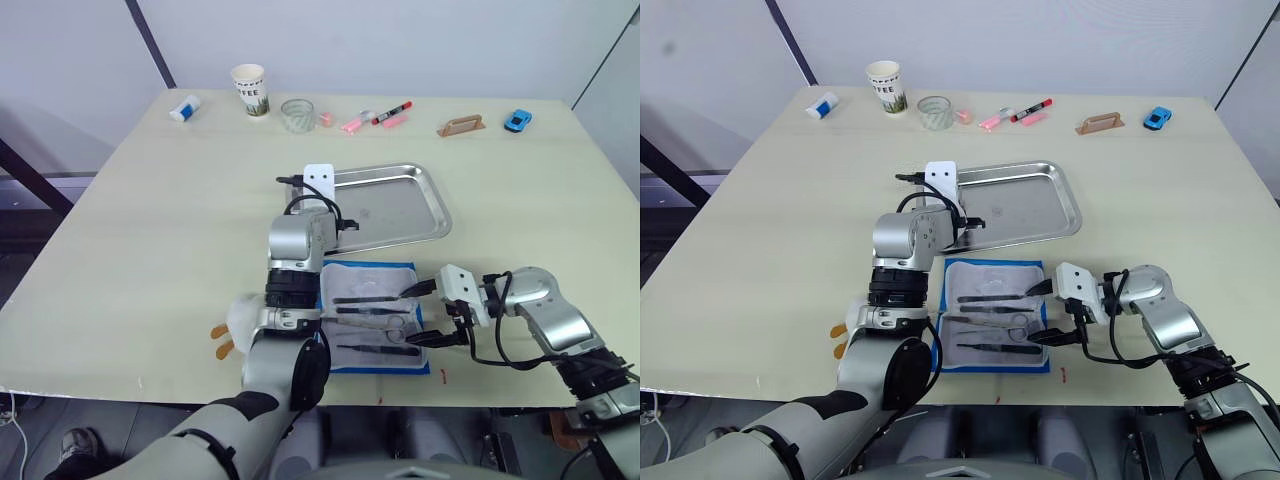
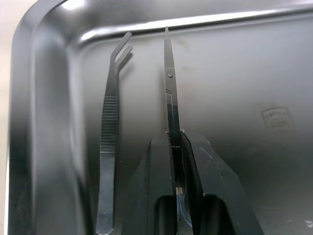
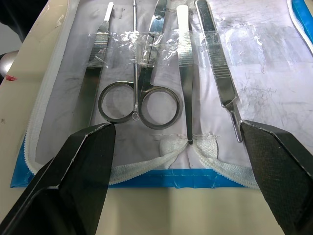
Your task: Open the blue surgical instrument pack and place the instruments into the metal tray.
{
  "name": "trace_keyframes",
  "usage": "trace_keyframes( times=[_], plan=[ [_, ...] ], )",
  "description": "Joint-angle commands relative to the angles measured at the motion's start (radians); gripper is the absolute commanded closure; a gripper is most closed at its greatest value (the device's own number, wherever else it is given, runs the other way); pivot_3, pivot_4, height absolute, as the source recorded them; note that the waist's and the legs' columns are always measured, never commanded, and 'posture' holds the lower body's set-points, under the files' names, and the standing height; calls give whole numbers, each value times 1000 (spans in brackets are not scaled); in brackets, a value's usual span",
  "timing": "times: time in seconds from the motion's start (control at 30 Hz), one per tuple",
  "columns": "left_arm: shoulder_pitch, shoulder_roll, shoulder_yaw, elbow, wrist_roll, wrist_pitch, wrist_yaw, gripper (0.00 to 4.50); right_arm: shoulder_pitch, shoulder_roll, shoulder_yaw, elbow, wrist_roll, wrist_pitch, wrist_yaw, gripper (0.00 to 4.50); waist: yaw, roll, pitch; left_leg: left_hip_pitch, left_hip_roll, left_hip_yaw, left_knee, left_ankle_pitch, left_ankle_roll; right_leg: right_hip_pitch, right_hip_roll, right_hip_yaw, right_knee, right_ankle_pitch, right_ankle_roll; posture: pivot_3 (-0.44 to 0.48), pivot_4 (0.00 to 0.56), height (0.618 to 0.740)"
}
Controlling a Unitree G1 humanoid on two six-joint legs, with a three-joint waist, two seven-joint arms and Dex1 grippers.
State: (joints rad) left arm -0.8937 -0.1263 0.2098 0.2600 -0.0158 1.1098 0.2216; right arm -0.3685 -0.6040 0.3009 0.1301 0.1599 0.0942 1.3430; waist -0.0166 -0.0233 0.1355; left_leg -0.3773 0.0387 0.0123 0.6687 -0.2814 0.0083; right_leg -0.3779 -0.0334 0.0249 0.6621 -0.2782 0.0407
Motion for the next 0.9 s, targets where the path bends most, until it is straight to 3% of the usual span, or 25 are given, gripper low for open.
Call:
trace_keyframes(
  times=[0.03, 0.17, 0.3, 0.37, 0.4, 0.43, 0.63, 0.9],
  plan=[
    [0, -7, 6, -12, -16, -10, 8, 4487, 32, -1, 51, 53, -44, 37, -5, 104, 0, 0, 0, 0, 0, 0, 0, 0, 0, 0, 0, 0, 0, 0, 0, 0, 150, 740],
    [2, -10, 9, -15, -22, -4, 10, 4487, 31, -1, 51, 54, -43, 37, -4, 104, 0, 0, 0, 0, 0, 0, 0, 0, 0, 0, 0, 0, 0, 0, 0, 0, 150, 740],
    [6, -8, 9, -27, -23, 5, 10, 2918, 31, -2, 51, 55, -44, 35, -3, 104, 0, 0, 0, 0, 0, 0, 0, 0, 0, 0, 0, 0, 0, 0, 0, 0, 150, 740],
    [9, -7, 6, -38, -24, 12, 10, 2450, 32, -2, 51, 54, -44, 36, -2, 104, 0, 0, 0, 0, 0, 0, 0, 0, 0, 0, 0, 0, 0, 0, 0, 0, 150, 740],
    [17, -9, -1, -61, -29, 21, 2, 1794, 32, -2, 52, 54, -44, 35, -2, 104, 0, 0, 0, 0, 0, 0, 0, 0, 0, 0, 0, 0, 0, 0, 0, 0, 150, 740],
    [26, -14, -6, -84, -36, 27, -7, 1445, 32, -2, 52, 56, -44, 33, -1, 104, 0, 0, 0, 0, 0, 0, 0, 0, 0, 0, 0, 0, 0, 0, 0, 0, 150, 740],
    [88, -16, -58, -248, -128, -12, -154, 1445, 30, 1, 53, 57, -44, 31, -1, 104, 0, 0, 0, 0, 0, -1, 0, 1, -2, 0, 0, -1, 0, 0, 0, 0, 150, 740],
    [155, 86, -142, -361, -262, -333, -505, 1445, 36, 3, 37, 45, -27, 32, -7, 104, -1, 0, 0, 0, 0, -1, -1, 2, -3, 0, -1, 0, 0, 0, 0, 0, 150, 740]
  ],
)
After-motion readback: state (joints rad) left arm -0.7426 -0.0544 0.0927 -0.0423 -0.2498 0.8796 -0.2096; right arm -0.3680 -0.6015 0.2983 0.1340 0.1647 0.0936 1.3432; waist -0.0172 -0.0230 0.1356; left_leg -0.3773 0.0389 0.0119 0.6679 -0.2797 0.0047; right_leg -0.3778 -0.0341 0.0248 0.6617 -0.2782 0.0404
